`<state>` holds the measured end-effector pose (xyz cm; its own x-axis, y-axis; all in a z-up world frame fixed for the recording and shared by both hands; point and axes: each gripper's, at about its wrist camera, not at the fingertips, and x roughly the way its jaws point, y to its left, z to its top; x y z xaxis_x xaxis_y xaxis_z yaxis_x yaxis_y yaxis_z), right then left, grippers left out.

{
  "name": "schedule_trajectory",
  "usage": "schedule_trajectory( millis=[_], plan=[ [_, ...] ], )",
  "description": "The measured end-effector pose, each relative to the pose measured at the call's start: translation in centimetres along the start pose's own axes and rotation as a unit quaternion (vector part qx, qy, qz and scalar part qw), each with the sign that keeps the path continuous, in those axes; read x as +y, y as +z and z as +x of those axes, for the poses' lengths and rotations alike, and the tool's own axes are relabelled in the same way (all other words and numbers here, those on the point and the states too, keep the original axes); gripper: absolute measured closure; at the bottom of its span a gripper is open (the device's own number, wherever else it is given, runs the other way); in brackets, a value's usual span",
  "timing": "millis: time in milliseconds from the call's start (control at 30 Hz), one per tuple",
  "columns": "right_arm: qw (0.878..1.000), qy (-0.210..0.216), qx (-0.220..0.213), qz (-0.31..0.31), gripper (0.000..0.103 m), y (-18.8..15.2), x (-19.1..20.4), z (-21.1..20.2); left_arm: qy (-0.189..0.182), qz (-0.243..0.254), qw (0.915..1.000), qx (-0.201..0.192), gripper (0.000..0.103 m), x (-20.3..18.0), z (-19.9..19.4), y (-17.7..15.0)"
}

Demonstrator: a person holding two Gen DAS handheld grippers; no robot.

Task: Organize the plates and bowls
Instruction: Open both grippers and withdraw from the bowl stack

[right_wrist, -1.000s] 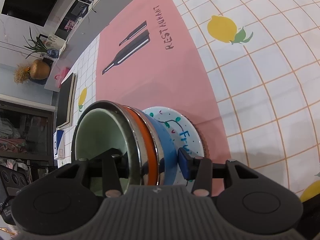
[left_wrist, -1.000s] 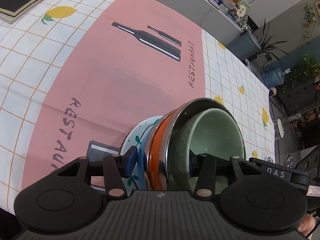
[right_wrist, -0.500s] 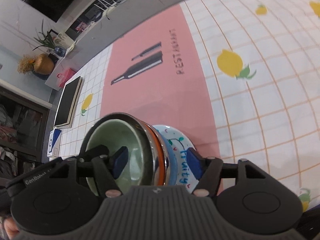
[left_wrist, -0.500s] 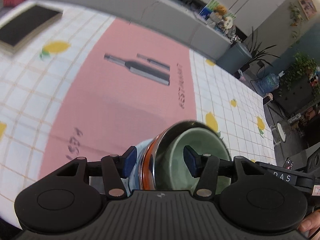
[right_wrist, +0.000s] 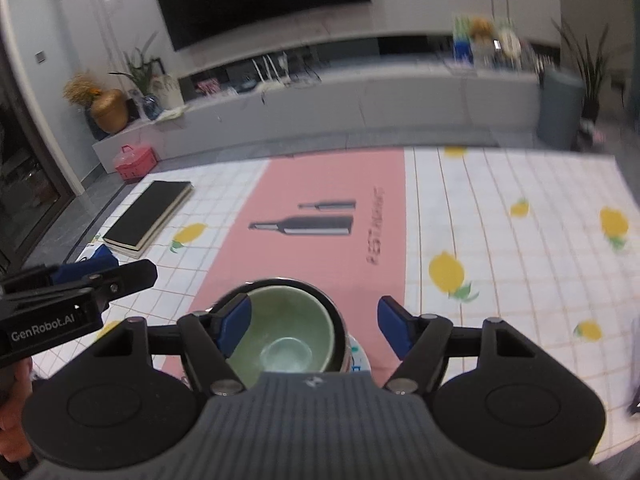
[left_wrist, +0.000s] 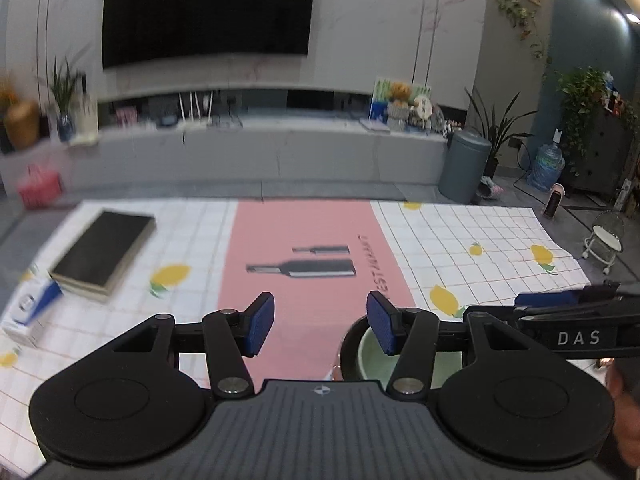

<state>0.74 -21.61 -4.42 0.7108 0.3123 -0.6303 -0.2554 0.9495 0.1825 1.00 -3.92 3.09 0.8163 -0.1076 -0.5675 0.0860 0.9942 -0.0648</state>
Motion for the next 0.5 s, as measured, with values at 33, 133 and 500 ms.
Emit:
schedule_trajectory(
  millis=[33,133,500],
  plan=[
    [1.000,-0.002,-0.008,-0.008,0.032,-0.2,0.4,-0.6,0.005,0.006,0.9999,-0.008,0.042,-0.1,-0.6,-0.2],
    [0.999,-0.007,-0.025,-0.023,0.032,-1.3,1.2,-2.0,0.014,0.018,0.9995,-0.021,0.042,-0.2,-2.0,-1.0],
    [0.997,-0.038,-0.028,-0.059,0.032,-7.5,4.7,-3.7,0.031,0.009,0.9995,-0.001,0.043,0.8,-3.4,-5.8]
  ],
)
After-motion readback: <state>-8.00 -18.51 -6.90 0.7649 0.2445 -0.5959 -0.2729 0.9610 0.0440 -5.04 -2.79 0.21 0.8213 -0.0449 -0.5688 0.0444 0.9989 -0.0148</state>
